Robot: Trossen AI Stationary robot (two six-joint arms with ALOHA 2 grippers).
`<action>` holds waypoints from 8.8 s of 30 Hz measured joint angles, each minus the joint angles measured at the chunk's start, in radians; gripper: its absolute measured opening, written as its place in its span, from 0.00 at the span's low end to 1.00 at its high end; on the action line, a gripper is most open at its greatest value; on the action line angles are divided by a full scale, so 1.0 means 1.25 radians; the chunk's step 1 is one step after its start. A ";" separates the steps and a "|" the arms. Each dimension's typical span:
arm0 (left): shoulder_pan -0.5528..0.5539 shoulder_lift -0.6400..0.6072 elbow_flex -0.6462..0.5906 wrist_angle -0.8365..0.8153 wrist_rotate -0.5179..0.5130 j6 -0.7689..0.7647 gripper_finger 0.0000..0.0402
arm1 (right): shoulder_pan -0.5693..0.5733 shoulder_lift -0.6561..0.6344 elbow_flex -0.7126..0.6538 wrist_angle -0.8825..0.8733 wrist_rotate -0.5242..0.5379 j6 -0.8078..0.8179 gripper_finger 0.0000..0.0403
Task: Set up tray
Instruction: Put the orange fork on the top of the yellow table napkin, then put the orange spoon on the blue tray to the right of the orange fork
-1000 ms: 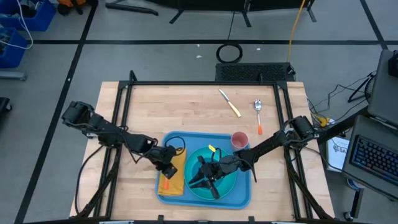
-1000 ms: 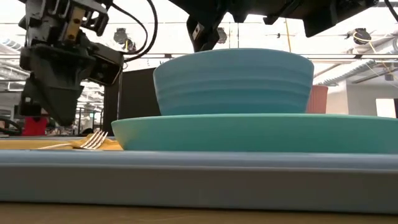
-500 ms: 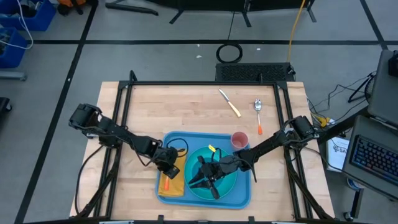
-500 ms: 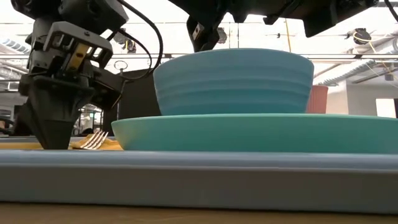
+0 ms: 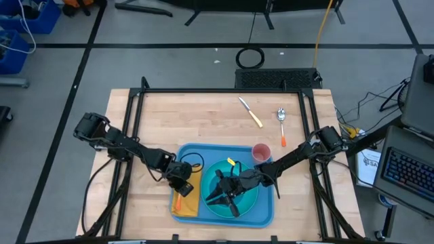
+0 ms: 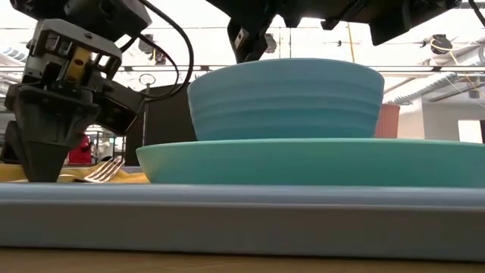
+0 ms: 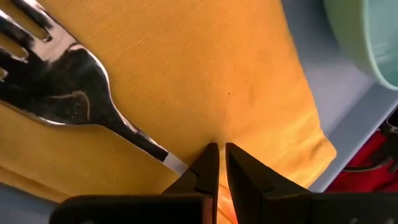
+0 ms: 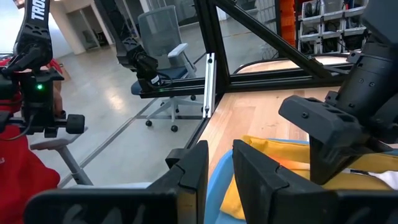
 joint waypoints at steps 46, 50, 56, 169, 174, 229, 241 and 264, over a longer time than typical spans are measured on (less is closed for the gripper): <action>-0.244 -0.322 0.000 0.698 -0.764 0.941 0.09 | 0.037 -0.334 -0.041 -0.041 0.144 -0.087 0.04; -0.226 -0.323 0.000 0.714 -0.763 0.935 0.09 | 0.031 -0.337 -0.041 0.023 0.166 -0.084 0.05; -0.230 -0.323 0.000 0.713 -0.736 0.935 0.09 | 0.027 -0.350 -0.042 0.062 0.194 -0.239 0.01; -0.072 -0.323 0.000 0.611 -0.918 1.119 0.09 | -0.919 -0.351 -0.256 -1.191 0.058 0.192 0.01; -0.072 -0.323 0.000 0.606 -0.918 1.120 0.09 | -0.918 -0.355 -0.257 -1.186 0.066 0.183 0.01; -0.005 -0.200 0.000 0.698 -0.824 1.357 0.09 | -0.173 -0.485 -0.256 0.172 0.206 -0.145 0.00; -0.013 -0.143 0.000 0.824 -0.926 1.460 0.17 | -0.124 -0.324 -0.212 0.368 0.204 -0.358 0.00; -0.009 -0.143 0.000 0.858 -0.988 1.484 0.39 | -0.185 -0.206 -0.061 0.401 0.185 -0.341 0.00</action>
